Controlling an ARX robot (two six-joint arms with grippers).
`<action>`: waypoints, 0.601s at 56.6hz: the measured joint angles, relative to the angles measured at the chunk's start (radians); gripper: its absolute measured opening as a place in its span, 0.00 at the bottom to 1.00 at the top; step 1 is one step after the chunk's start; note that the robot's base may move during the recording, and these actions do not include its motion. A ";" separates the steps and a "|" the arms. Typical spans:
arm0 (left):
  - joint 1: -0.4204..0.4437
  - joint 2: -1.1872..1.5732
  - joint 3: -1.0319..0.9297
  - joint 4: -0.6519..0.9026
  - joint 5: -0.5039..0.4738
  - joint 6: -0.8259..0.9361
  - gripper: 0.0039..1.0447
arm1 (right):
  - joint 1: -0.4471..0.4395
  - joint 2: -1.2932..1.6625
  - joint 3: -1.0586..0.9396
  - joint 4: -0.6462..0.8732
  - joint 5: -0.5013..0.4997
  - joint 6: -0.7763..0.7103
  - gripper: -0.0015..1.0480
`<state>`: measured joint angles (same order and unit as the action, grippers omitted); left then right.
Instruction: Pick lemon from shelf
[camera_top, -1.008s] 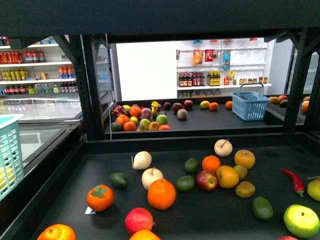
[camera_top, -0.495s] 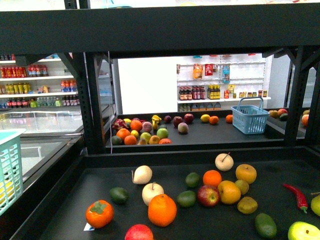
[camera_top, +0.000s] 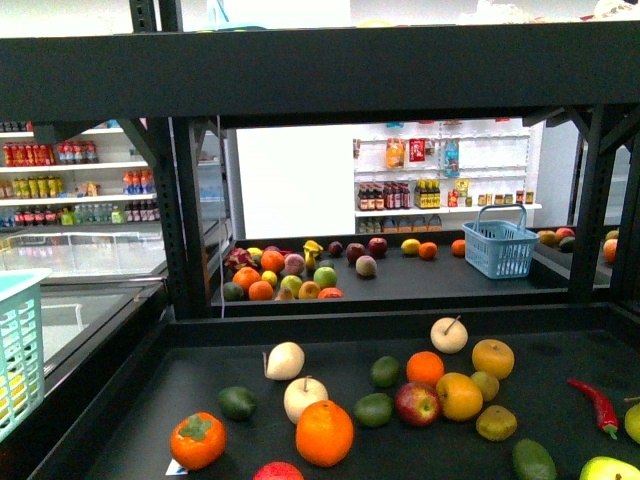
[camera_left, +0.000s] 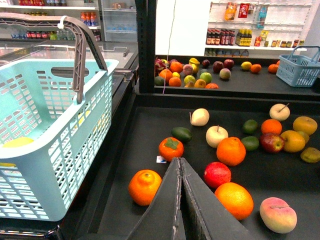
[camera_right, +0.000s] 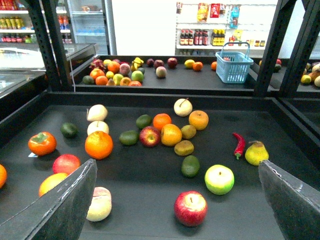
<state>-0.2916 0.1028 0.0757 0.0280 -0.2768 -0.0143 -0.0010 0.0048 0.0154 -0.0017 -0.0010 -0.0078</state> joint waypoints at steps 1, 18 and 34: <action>0.013 -0.005 -0.002 -0.003 0.014 0.000 0.02 | 0.000 0.000 0.000 0.000 0.000 0.000 0.93; 0.269 -0.088 -0.055 -0.027 0.258 0.004 0.02 | 0.000 0.000 0.000 0.000 0.001 0.000 0.93; 0.286 -0.097 -0.063 -0.029 0.274 0.005 0.02 | 0.000 0.000 0.000 0.000 0.000 0.000 0.93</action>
<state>-0.0055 0.0055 0.0132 -0.0013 -0.0029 -0.0093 -0.0010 0.0048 0.0154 -0.0017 -0.0010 -0.0078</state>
